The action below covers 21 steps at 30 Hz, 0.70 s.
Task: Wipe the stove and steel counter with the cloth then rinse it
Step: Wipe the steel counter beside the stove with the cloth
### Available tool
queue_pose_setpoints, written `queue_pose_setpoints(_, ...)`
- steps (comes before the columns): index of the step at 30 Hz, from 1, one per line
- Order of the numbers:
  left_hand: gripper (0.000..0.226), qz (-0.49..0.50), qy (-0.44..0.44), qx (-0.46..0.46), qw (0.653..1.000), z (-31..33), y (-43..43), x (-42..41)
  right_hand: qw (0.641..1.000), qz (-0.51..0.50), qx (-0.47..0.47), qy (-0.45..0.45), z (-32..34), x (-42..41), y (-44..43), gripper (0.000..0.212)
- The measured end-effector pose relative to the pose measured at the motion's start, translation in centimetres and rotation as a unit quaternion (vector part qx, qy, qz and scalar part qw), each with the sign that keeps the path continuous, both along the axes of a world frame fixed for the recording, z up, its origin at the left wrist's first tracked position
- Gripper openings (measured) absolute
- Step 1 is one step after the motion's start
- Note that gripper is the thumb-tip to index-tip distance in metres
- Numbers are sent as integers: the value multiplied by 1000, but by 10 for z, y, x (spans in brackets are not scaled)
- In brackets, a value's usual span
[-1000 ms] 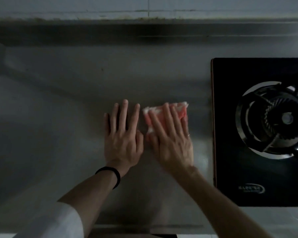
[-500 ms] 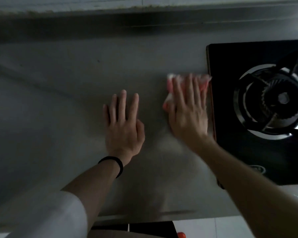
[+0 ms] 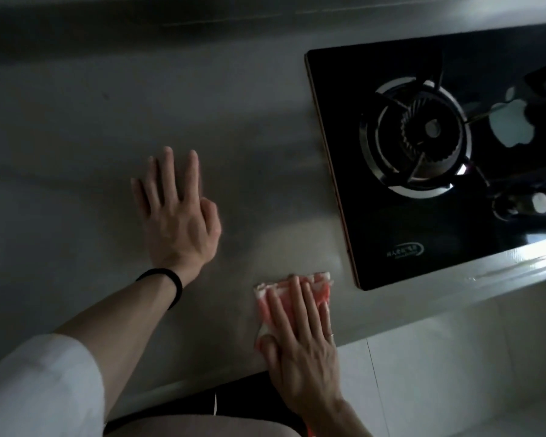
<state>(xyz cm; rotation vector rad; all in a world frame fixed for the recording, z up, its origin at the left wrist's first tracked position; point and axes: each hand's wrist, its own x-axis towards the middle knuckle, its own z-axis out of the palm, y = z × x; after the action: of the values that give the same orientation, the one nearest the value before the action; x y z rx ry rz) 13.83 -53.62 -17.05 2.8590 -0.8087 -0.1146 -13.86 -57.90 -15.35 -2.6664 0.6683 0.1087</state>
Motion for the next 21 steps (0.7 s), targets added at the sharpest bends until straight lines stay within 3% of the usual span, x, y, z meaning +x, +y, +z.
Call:
queue_pose_setpoints(5, 73, 1, -11, -8, 1000, -4, 1, 1, 996, -83, -40, -5, -7, 44, -45, 63)
queue_pose_setpoints(9, 72, 4, -13, -29, 999, -8, 0, 0, 995, -79, -60, -32, -8, 63, -76, 62)
queue_pose_setpoints(13, 73, -1, -13, -36, 999, -9, 1, 1, 990, -142, -20, 10, -4, 74, -38, 65)
queue_pose_setpoints(17, 73, -7, -14, -44, 999, -7, 4, 0, 999, -17, 32, -36, -3, 47, 36, 64)
queue_pose_setpoints(21, 74, -6, -11, -27, 1000, -3, 0, 1, 998, 48, 11, -34, -4, 30, 33, 62)
